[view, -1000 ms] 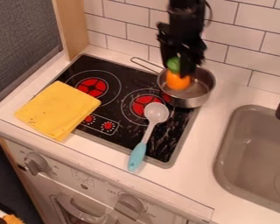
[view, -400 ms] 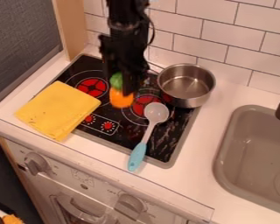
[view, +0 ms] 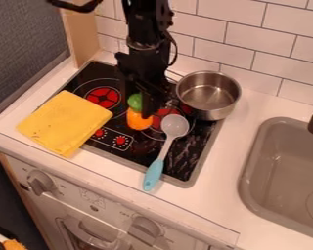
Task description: Pick up the pineapple in the silver pot and place it in between the yellow cloth and the plastic ladle
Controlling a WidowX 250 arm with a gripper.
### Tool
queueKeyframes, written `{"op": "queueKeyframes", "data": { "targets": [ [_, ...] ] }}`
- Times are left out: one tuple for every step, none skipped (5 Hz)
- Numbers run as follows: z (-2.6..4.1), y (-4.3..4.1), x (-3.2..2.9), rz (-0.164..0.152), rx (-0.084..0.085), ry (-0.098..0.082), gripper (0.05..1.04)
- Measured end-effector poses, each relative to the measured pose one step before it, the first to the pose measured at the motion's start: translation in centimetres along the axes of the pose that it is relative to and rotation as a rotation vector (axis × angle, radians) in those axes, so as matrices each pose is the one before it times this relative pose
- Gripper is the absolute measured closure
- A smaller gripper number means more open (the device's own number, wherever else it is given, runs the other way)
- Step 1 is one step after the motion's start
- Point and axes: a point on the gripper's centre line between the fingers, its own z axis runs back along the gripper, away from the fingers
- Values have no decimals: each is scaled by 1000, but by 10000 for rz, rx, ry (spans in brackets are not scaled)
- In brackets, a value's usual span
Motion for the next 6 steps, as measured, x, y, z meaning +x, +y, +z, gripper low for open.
{"op": "queueKeyframes", "data": {
  "targets": [
    [-1581, -180, -405, -50, -144, 452, 474],
    [-55, 104, -56, 50, 43, 96, 394],
    [-117, -97, -534, -36, -54, 338, 119],
    [1673, -43, -71, 107, 43, -243, 77],
    [2075, -114, -85, 188, -32, -379, 82],
    [49, -156, -220, 310, -95, 131, 83]
  ]
}}
